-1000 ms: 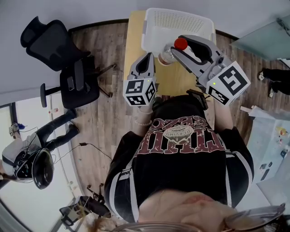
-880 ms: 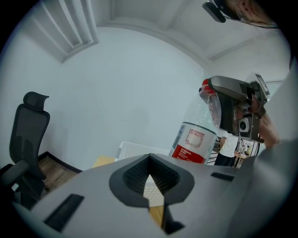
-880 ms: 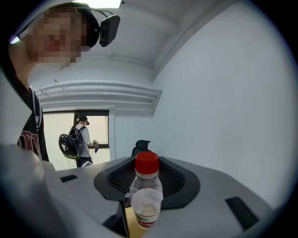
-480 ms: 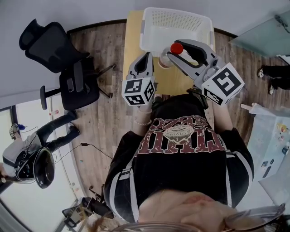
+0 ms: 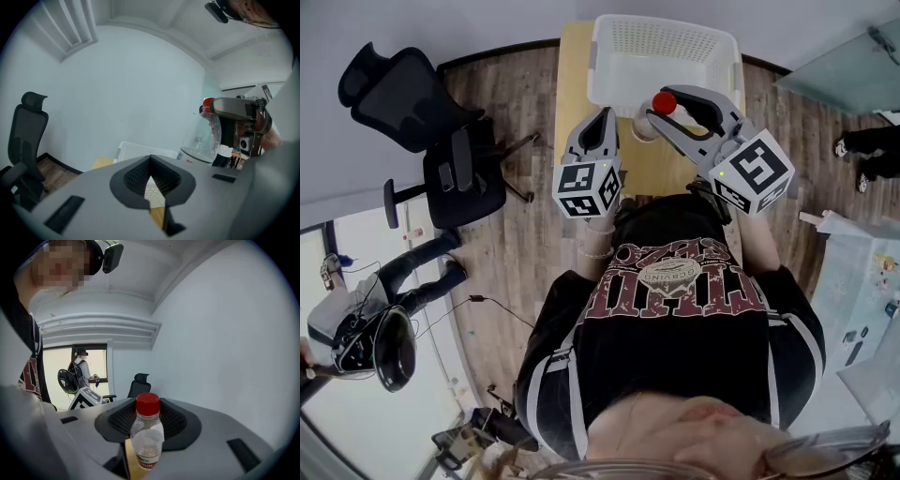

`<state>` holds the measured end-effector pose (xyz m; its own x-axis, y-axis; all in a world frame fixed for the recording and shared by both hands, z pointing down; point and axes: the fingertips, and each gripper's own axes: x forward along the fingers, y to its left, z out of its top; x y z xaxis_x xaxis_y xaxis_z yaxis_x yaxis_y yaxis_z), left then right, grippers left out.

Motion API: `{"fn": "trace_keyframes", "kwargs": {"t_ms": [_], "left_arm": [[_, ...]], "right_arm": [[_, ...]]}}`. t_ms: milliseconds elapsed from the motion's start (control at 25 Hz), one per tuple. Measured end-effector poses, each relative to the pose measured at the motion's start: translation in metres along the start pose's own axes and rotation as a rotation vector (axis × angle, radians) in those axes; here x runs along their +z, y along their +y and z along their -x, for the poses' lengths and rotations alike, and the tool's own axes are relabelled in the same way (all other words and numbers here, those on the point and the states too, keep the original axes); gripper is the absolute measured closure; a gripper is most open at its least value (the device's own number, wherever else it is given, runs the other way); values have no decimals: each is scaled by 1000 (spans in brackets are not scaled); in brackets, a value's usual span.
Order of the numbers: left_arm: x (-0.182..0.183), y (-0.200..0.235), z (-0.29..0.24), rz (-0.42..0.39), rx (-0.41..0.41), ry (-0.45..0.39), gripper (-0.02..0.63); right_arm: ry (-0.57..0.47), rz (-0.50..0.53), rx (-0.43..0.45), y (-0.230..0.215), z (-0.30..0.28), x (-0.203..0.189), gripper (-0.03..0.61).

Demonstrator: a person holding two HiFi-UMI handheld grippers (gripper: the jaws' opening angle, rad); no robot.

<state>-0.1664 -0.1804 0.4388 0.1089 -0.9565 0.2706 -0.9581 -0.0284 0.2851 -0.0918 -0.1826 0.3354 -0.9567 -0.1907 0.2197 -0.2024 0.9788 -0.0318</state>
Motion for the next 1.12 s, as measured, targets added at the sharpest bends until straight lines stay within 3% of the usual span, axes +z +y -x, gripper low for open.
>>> {"fn": "trace_keyframes", "kwargs": {"t_ms": [1120], "left_arm": [[-7,2,-6,-2,-9,25,566]], "right_arm": [[122,-20,-8,-10,-13,-68,414]]}}
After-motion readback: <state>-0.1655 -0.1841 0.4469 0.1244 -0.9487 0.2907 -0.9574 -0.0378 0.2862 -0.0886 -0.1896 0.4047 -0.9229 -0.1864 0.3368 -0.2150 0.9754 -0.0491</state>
